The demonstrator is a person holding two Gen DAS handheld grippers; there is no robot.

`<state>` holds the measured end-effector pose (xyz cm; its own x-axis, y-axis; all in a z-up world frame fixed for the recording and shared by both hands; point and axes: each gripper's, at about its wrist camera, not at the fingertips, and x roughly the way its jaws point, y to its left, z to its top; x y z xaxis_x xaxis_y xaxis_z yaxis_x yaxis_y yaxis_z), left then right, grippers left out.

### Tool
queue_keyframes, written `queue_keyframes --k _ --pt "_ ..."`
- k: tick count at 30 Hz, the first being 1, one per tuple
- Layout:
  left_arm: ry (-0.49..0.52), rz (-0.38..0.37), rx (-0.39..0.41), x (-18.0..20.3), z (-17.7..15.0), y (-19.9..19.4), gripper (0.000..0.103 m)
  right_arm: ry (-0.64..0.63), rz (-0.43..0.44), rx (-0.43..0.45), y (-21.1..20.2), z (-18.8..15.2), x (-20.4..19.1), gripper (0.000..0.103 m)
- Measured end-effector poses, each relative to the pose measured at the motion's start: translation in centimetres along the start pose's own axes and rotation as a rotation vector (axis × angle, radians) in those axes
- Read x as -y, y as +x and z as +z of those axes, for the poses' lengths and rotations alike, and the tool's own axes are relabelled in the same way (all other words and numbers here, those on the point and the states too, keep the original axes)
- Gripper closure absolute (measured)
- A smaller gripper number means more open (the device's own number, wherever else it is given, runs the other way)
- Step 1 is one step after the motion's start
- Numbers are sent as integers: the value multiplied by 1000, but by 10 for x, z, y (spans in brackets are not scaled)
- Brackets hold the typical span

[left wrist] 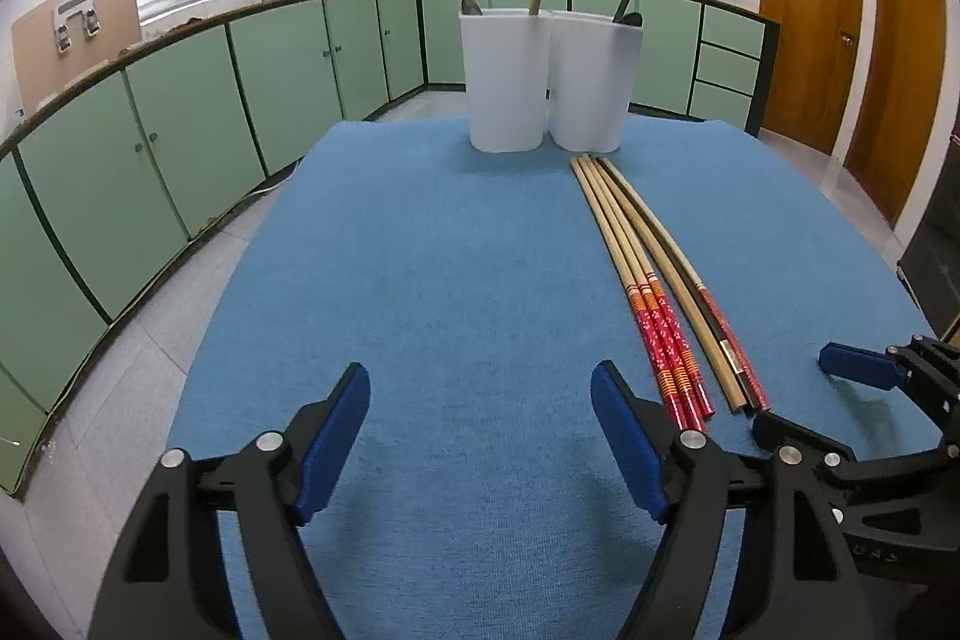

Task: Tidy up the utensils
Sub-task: 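Open both tools and withdraw them back toward the chopsticks, then grasp a red chopstick with the right tool while the left grasps a patterned one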

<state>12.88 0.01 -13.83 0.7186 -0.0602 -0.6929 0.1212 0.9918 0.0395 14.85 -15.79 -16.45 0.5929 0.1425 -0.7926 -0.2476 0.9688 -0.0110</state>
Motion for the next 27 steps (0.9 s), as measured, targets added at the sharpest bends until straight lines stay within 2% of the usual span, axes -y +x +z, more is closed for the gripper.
queue_keyframes --k 10,15,18,21,23,25,27 --pt "-11 -5 -6 -2 1 3 28 49 -69 2 -1 0 19 37" --pt "0 -5 -1 0 0 2 28 97 12 13 -4 -1 23 47" --pt "5 -8 1 2 -1 1 28 61 11 13 0 1 13 56" --pt "11 -15 -4 4 -1 1 27 38 12 14 3 4 9 73" --pt "17 -23 -9 5 -1 2 27 35 19 14 3 5 8 89" --pt "21 -41 -19 8 -1 2 27 38 32 14 3 5 9 96" --pt "24 -68 -30 11 -2 3 27 43 36 14 3 4 10 96"
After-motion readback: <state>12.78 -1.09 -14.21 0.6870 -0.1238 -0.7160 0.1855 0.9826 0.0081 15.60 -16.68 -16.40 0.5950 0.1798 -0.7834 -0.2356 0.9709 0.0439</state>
